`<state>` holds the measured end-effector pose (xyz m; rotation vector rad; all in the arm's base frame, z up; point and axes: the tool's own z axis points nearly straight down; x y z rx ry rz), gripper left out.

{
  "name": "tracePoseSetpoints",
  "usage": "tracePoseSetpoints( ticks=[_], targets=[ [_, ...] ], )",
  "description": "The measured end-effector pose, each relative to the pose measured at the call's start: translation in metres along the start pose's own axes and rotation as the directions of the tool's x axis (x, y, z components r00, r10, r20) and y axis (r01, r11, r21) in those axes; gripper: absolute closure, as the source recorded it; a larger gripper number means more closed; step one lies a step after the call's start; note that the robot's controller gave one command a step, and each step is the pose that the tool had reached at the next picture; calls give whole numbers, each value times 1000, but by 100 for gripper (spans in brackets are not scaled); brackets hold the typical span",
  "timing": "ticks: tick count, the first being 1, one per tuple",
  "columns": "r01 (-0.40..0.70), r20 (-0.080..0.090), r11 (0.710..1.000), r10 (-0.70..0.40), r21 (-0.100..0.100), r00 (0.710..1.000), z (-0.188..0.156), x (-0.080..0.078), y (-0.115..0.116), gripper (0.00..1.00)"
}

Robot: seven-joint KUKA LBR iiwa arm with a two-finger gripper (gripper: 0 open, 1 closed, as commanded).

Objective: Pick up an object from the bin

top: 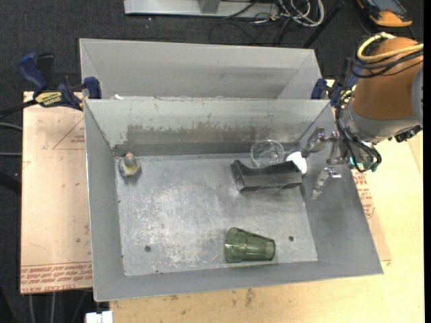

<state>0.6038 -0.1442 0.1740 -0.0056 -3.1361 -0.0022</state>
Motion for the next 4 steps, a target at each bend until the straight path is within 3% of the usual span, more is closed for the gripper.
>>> tracePoseSetpoints(
  ticks=[1,2,3,4],
  targets=[
    [3,7,1000,-3,1,1000,-5,-2,1,0],
    [49,10,999,-49,2,999,61,-29,32,0],
    [8,7,1000,-8,0,1000,46,-18,36,0],
    [33,9,999,-33,1,999,43,-29,53,0]
  ],
)
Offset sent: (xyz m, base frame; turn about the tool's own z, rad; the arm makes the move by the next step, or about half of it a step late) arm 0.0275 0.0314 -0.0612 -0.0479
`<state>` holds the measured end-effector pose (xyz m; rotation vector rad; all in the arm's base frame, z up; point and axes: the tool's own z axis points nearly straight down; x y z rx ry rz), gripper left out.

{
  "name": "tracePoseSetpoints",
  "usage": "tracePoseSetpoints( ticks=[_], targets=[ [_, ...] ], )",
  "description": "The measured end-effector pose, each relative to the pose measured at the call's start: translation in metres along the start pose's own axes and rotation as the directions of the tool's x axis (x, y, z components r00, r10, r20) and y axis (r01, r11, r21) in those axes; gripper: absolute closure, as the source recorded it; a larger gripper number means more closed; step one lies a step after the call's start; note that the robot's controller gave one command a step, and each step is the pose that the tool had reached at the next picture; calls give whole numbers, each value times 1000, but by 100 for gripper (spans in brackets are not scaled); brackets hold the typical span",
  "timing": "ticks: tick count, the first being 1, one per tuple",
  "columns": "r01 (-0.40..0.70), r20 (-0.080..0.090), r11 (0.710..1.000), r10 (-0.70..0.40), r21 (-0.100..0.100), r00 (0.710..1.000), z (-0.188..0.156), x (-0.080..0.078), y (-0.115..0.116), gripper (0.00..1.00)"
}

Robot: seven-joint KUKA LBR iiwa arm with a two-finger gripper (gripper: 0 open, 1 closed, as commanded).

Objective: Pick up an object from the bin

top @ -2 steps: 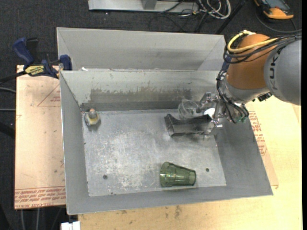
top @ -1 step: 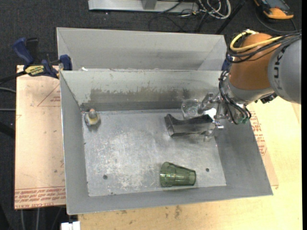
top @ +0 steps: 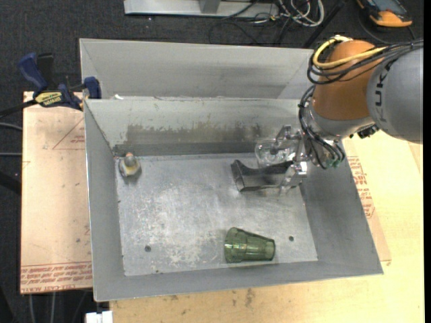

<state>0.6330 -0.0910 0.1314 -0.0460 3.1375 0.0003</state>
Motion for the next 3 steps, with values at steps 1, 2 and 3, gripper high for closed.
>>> tracePoseSetpoints(
  ticks=[1,2,3],
  targets=[
    [-13,3,1000,13,0,1000,52,4,7,0],
    [-14,2,1000,14,1,1000,51,5,7,100],
    [-14,2,1000,14,1,1000,51,4,7,100]
  ],
)
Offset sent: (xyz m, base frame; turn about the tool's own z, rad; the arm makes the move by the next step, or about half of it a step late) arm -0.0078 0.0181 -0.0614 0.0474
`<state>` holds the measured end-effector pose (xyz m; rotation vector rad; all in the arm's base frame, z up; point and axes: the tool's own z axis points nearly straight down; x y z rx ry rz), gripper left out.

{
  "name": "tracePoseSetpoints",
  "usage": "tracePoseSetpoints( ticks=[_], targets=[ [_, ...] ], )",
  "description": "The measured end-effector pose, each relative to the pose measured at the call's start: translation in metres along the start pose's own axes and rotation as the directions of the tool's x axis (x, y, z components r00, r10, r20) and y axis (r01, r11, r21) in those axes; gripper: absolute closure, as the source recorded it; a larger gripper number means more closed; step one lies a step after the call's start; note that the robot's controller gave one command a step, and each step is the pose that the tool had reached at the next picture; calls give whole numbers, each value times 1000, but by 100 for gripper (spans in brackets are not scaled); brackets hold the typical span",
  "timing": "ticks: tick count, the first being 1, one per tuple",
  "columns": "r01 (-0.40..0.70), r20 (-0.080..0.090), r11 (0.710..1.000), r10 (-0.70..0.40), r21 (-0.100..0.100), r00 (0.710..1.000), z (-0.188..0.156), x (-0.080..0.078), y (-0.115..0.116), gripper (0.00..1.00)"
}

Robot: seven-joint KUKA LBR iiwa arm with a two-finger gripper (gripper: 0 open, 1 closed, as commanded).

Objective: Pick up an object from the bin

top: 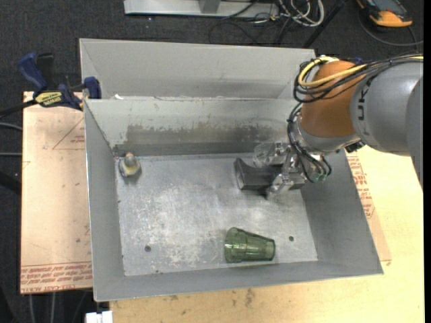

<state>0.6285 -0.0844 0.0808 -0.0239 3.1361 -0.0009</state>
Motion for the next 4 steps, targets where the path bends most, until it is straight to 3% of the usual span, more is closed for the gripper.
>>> tracePoseSetpoints(
  ticks=[4],
  targets=[
    [1,-14,1000,-1,-2,1000,-15,4,1,100]
  ],
)
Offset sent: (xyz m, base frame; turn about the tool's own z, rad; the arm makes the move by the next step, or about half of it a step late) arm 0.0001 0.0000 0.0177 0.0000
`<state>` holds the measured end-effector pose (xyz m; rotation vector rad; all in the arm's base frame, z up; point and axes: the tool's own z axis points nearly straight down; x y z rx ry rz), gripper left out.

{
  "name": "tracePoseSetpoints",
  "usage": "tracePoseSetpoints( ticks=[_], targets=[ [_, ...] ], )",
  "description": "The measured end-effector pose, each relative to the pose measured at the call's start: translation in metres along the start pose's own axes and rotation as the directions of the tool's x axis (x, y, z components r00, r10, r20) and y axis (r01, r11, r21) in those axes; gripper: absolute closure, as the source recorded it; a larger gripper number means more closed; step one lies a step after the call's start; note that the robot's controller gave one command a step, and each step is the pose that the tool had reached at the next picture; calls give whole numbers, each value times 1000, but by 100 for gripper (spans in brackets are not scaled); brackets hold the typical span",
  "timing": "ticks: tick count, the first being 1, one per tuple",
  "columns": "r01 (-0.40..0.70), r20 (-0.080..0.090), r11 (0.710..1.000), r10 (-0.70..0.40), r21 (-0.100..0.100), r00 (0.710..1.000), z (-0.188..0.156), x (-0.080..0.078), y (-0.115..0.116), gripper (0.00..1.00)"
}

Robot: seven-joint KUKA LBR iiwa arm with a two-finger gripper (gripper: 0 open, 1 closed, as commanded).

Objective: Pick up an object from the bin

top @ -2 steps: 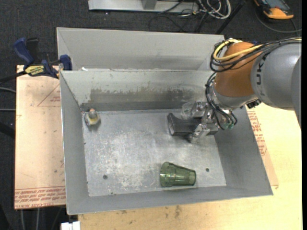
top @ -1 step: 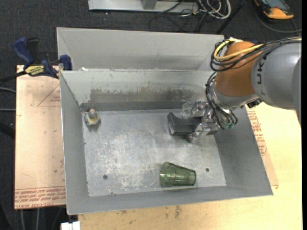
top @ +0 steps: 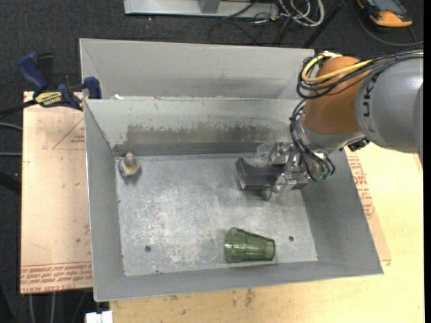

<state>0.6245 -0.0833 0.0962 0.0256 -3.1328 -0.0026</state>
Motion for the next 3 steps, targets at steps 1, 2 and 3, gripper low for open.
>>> tracePoseSetpoints(
  ticks=[1,2,3],
  targets=[
    [0,1,1000,0,0,1000,-15,0,0,100],
    [0,5,1000,0,1,1000,-26,-1,0,100],
    [0,1,1000,0,0,1000,-38,1,0,100]
  ],
)
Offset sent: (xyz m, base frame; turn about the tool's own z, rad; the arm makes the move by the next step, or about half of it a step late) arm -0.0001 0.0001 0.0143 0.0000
